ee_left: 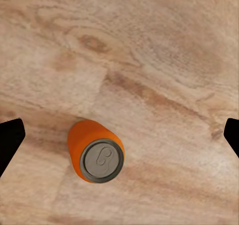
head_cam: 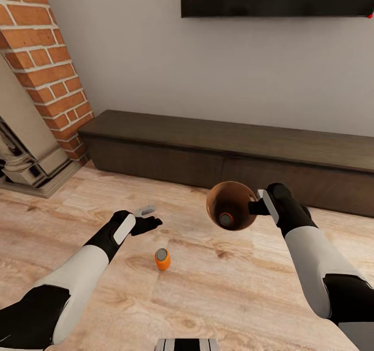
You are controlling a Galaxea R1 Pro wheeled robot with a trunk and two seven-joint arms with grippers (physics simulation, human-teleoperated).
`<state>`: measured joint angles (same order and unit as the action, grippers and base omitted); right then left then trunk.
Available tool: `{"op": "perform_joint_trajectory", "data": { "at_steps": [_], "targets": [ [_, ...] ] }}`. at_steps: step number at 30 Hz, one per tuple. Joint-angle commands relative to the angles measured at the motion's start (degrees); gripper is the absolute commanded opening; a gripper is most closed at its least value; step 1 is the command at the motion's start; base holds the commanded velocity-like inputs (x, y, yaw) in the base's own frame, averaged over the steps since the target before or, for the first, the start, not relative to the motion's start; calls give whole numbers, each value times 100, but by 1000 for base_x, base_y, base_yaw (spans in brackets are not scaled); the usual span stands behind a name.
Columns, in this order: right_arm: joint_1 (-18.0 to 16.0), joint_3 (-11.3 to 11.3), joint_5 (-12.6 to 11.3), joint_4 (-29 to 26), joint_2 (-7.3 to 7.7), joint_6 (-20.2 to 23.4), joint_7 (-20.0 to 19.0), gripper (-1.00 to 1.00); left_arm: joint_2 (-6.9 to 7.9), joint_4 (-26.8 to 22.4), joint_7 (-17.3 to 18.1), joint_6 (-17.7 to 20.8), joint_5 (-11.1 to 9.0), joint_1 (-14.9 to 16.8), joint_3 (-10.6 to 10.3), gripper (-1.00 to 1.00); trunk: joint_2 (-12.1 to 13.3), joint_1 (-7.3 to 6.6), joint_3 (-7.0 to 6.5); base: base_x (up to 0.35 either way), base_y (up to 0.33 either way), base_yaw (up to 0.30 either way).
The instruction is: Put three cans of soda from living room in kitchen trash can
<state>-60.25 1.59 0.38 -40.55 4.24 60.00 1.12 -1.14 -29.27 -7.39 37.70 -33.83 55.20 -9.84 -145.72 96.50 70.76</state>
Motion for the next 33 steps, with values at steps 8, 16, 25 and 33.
{"op": "perform_joint_trajectory", "data": {
  "at_steps": [8, 16, 25, 33],
  "targets": [
    [-4, -6, -73, -6, 5, 0, -24, -100, 0, 0, 0, -1, -1, 0, -1, 100, -12, 19, 177, 0, 0, 0],
    [-4, -9, -73, -6, 7, 0, -24, -100, -8, 0, -1, -3, -1, -5, -1, 100, -23, 40, 354, 0, 0, 0],
    [-4, -18, -73, -6, -2, 0, -18, -100, -9, 0, 0, 0, 2, -9, -1, 100, -35, 63, 554, 0, 0, 0],
    [-4, -49, -73, 0, -2, 0, -15, -100, -9, 0, 0, 0, 8, -9, -4, 100, -36, 66, 576, 0, 0, 0]
  ]
}}
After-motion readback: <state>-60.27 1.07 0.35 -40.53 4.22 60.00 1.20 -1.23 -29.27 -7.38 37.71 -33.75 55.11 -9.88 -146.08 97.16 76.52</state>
